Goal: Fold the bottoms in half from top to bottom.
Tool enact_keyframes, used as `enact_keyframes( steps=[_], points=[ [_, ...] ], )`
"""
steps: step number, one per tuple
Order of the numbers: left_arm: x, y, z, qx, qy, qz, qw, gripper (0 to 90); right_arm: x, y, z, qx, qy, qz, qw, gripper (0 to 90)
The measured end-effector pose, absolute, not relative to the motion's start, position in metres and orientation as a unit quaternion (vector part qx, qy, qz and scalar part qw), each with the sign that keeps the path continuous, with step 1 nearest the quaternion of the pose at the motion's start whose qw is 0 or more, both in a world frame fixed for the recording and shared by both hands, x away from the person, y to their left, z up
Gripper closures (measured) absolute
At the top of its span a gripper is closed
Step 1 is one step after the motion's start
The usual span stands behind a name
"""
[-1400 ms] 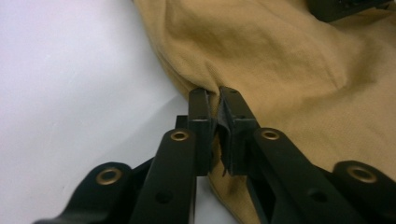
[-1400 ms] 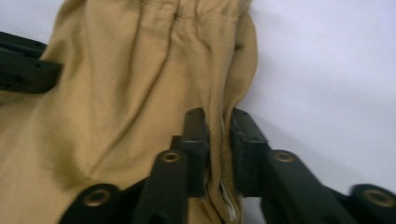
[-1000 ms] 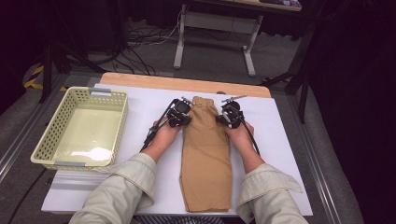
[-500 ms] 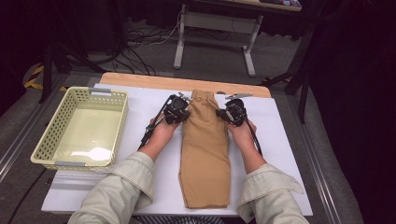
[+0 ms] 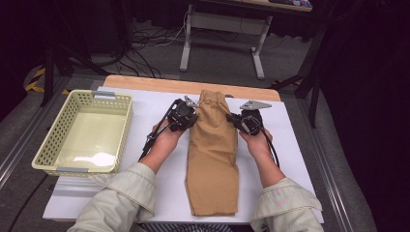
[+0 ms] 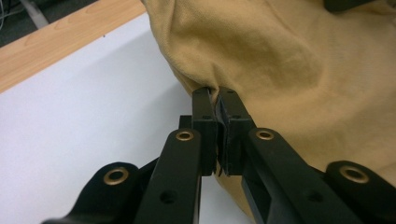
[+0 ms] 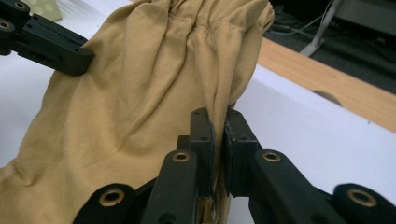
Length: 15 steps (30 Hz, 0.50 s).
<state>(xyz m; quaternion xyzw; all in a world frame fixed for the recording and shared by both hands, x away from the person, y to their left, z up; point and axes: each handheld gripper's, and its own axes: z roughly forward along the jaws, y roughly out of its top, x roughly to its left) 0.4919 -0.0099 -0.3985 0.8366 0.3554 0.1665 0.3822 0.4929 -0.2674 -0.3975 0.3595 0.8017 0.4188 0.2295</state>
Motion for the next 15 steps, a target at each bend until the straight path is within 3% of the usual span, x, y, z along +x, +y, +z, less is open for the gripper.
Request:
enact_keyframes(
  steps=[15],
  points=[
    [0.454,0.001,-0.383,0.827,0.325,0.179,0.422,86.6,0.469,-0.275,-0.385,0.311,0.803,0.451,0.232,83.6]
  ],
)
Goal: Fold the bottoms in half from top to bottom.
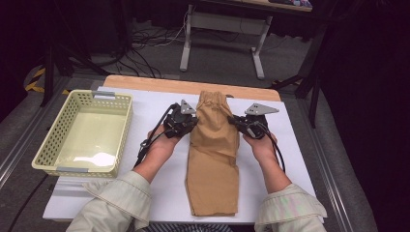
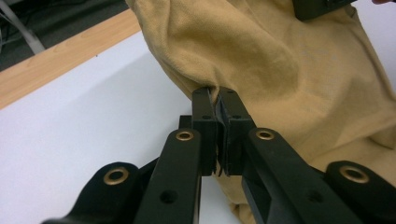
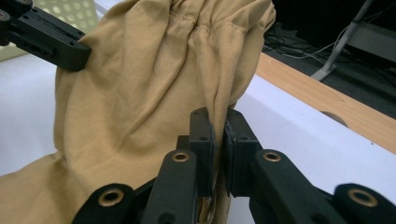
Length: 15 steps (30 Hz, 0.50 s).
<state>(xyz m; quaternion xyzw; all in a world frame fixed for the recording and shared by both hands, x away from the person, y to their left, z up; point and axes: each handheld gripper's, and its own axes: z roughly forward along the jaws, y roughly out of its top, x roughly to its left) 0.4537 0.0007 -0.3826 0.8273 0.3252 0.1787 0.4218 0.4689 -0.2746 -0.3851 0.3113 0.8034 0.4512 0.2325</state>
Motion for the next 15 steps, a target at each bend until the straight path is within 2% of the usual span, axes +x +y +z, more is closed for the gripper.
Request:
enact_keyframes(
  steps=[15],
  points=[
    [0.419,0.007,-0.377,0.826,0.293,0.178,0.448,86.5,0.429,-0.283,-0.379,0.263,0.796,0.481,0.256,83.5]
  ],
)
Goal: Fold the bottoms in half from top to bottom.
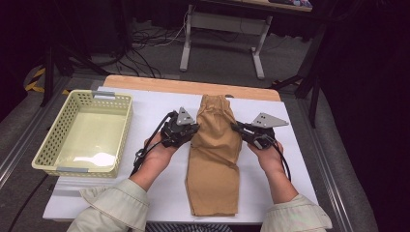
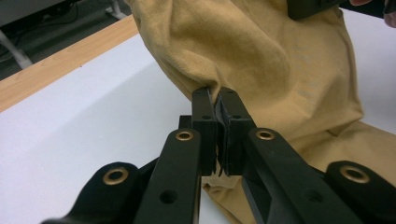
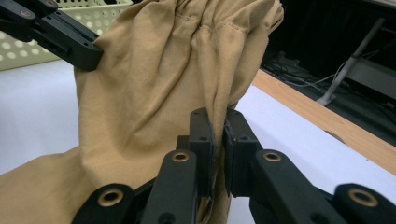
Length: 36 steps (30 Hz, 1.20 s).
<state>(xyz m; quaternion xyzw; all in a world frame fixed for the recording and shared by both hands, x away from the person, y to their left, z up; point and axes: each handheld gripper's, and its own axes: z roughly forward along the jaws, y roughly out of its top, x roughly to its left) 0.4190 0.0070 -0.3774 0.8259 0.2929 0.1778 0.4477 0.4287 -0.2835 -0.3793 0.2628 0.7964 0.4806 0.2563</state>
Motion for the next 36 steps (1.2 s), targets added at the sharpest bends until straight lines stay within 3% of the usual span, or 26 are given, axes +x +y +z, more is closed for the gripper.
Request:
enact_keyframes(
  steps=[15,36],
  points=[
    [0.39,0.014,-0.385,0.83,0.268,0.16,0.463,86.3,0.392,-0.292,-0.391,0.238,0.782,0.517,0.253,82.8],
    [0.36,0.023,-0.403,0.852,0.236,0.113,0.454,85.7,0.354,-0.289,-0.402,0.21,0.817,0.482,0.236,82.3]
  ],
)
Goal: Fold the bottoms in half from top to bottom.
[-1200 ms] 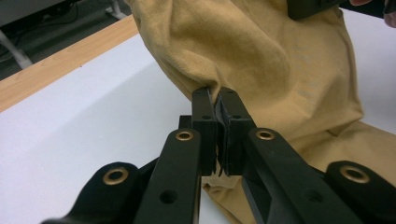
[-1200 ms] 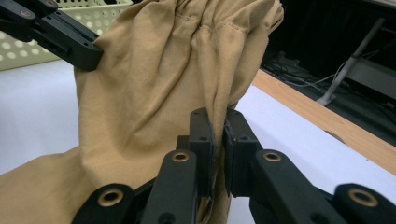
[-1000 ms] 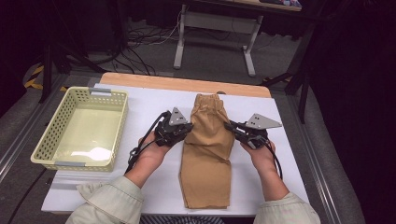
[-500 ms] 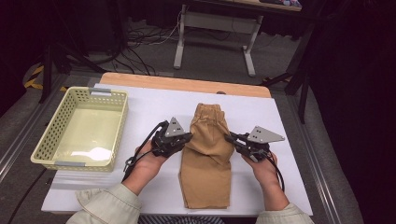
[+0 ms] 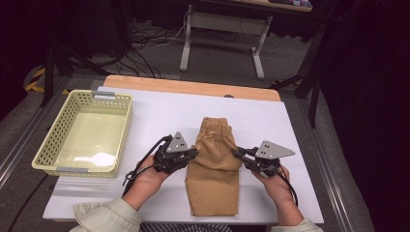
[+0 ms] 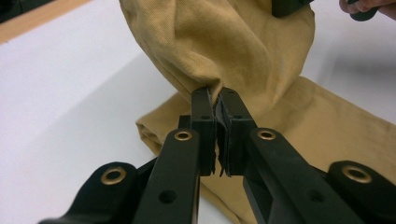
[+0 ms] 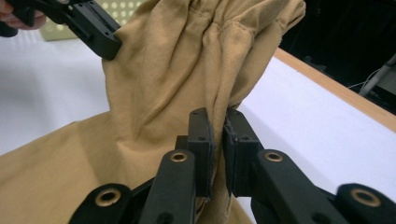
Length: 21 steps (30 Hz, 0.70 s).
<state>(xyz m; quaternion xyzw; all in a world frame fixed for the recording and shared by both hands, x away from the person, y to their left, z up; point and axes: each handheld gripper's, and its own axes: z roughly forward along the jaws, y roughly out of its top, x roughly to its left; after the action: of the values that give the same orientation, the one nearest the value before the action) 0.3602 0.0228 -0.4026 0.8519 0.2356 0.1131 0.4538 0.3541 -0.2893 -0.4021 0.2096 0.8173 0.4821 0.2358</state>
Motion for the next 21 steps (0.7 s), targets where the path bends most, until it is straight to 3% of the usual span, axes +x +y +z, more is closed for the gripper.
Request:
enact_keyframes(
  steps=[21],
  points=[
    [0.344,0.023,-0.431,0.895,0.21,0.054,0.39,85.1,0.319,-0.288,-0.432,0.187,0.864,0.428,0.19,78.9]
  ],
)
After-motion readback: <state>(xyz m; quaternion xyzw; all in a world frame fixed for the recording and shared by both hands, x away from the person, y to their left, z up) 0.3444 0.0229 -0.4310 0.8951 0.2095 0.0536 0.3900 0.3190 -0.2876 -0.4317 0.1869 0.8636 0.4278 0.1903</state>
